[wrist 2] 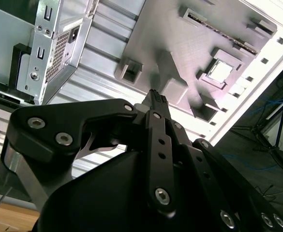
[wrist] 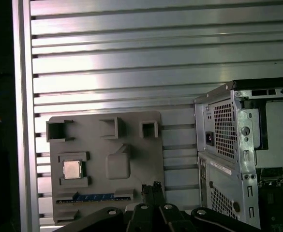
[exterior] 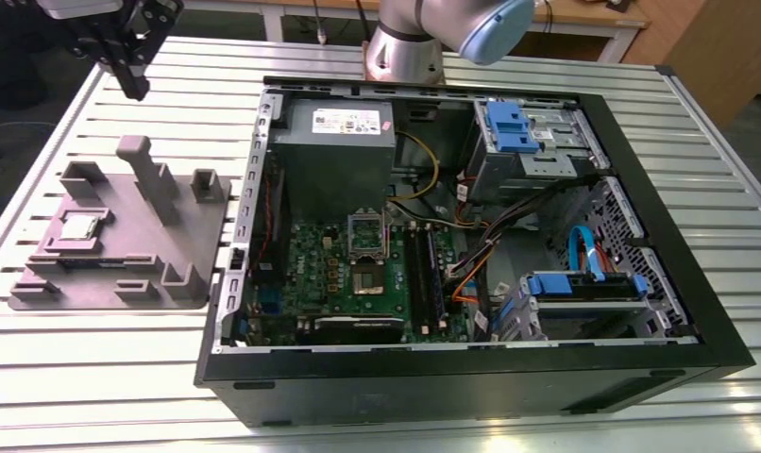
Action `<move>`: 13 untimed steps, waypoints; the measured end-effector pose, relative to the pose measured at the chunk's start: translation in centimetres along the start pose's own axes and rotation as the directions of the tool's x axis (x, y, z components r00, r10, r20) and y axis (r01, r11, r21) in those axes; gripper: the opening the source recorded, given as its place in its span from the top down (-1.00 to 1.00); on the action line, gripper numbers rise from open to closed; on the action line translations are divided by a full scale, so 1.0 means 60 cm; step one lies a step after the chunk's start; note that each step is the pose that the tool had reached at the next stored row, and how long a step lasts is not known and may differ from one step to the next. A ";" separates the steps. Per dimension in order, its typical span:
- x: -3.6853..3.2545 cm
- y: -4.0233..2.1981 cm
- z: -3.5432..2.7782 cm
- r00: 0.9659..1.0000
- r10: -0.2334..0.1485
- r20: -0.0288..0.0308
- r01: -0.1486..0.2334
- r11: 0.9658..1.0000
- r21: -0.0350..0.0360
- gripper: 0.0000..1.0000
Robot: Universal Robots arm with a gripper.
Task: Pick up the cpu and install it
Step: 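Reach for the cpu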
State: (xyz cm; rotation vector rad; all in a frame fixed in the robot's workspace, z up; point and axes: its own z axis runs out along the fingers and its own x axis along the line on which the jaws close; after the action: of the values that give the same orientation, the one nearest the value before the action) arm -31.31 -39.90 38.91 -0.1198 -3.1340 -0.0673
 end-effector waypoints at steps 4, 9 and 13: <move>0.001 0.000 0.000 1.000 0.000 0.000 0.000 1.000 0.000 0.80; 0.003 0.000 0.000 1.000 0.000 0.000 0.000 1.000 0.000 0.80; 0.006 0.000 0.000 1.000 0.000 0.000 0.000 1.000 0.000 0.80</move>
State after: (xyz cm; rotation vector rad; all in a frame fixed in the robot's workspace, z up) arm -31.66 -39.90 38.91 -0.1199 -3.1340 -0.0673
